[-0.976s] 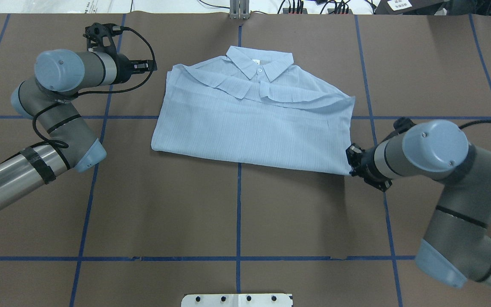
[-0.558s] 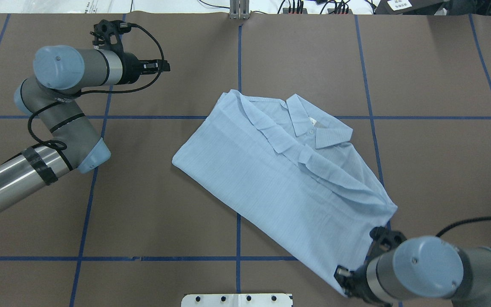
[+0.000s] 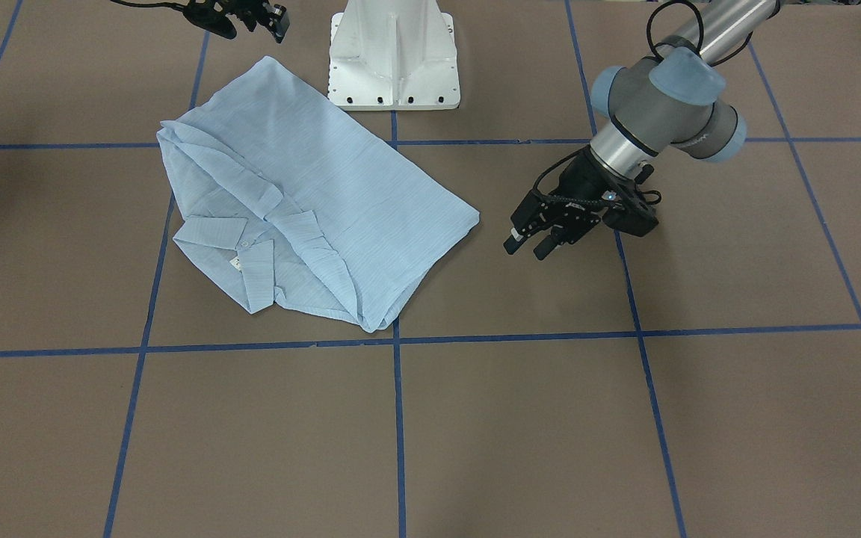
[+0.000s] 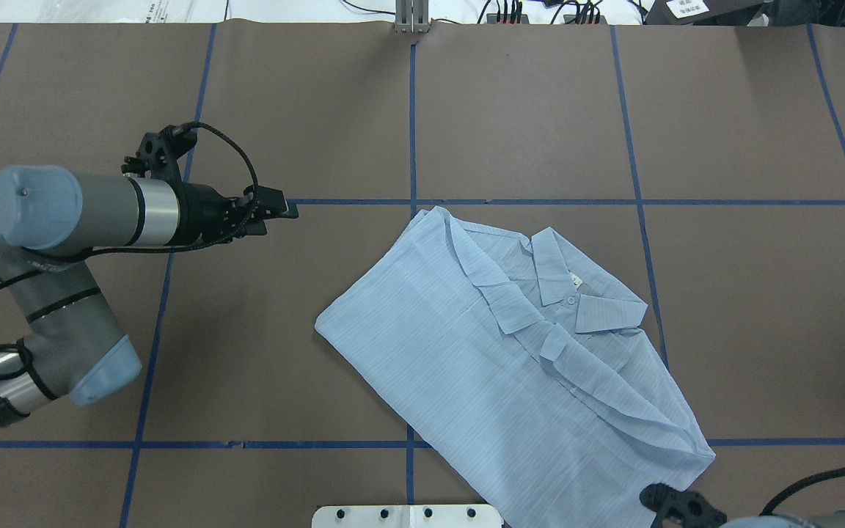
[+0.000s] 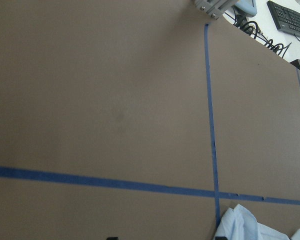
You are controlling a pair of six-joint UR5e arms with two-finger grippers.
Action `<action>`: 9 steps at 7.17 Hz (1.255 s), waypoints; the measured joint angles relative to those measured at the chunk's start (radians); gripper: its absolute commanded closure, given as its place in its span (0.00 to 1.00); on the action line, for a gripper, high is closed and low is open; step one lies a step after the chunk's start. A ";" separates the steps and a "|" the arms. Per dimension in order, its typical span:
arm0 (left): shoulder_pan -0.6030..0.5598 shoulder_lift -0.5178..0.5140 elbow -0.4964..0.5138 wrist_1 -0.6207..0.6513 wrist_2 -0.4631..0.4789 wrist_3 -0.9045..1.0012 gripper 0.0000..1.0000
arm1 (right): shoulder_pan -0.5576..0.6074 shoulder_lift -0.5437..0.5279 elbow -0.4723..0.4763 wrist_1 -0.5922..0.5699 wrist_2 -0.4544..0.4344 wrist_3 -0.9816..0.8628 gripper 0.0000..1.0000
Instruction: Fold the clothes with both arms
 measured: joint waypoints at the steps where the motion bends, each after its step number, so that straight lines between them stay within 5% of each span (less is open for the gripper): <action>1: 0.050 0.021 -0.048 0.050 0.024 -0.066 0.20 | 0.114 0.005 -0.029 -0.003 -0.001 -0.011 0.00; 5: 0.268 -0.014 -0.170 0.351 0.161 -0.190 0.20 | 0.565 0.203 -0.233 -0.006 0.008 -0.316 0.00; 9: 0.305 -0.082 -0.079 0.373 0.201 -0.198 0.27 | 0.704 0.305 -0.372 0.003 0.009 -0.470 0.00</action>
